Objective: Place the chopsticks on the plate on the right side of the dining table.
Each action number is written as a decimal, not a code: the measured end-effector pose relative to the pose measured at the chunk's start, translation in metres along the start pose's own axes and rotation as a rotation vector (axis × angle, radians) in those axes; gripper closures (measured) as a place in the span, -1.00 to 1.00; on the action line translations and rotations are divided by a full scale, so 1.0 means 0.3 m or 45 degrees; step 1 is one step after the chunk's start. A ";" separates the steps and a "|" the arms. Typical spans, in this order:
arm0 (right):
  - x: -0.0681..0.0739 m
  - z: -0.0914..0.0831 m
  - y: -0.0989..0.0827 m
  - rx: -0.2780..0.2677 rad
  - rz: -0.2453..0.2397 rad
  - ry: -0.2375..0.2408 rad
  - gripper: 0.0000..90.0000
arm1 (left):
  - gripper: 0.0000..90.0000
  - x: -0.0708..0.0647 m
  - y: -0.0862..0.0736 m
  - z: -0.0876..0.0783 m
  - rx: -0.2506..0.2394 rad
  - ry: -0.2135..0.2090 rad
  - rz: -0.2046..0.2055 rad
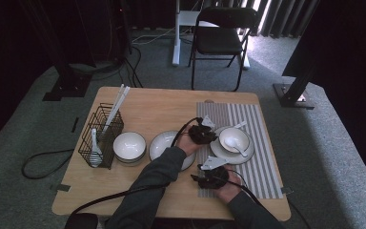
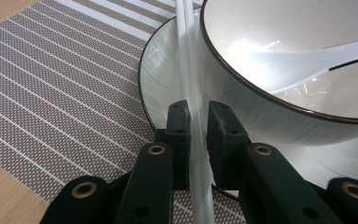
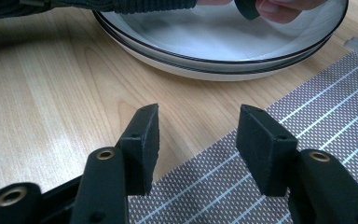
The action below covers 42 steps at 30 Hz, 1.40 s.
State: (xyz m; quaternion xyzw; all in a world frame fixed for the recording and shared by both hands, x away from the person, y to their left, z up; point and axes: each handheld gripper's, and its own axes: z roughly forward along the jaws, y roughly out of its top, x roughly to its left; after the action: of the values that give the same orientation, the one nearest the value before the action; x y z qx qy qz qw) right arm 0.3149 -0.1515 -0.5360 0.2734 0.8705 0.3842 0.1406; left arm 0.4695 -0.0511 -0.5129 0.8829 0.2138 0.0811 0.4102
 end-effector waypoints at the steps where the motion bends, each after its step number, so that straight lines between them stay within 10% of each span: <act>1: 0.000 0.000 0.000 0.000 0.000 0.000 0.08 | 0.77 0.000 0.000 0.000 0.000 0.000 0.000; 31: -0.001 -0.001 0.000 -0.001 -0.001 0.000 0.08 | 0.78 0.035 0.007 0.017 0.015 -0.065 0.066; 42: -0.003 -0.005 0.001 -0.001 0.005 -0.005 0.08 | 0.58 0.047 0.003 0.002 -0.008 -0.070 0.013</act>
State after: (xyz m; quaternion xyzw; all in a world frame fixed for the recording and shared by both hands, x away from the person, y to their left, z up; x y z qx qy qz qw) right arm 0.3150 -0.1526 -0.5348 0.2757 0.8697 0.3842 0.1416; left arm 0.4827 -0.0458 -0.5130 0.8846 0.1977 0.0596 0.4182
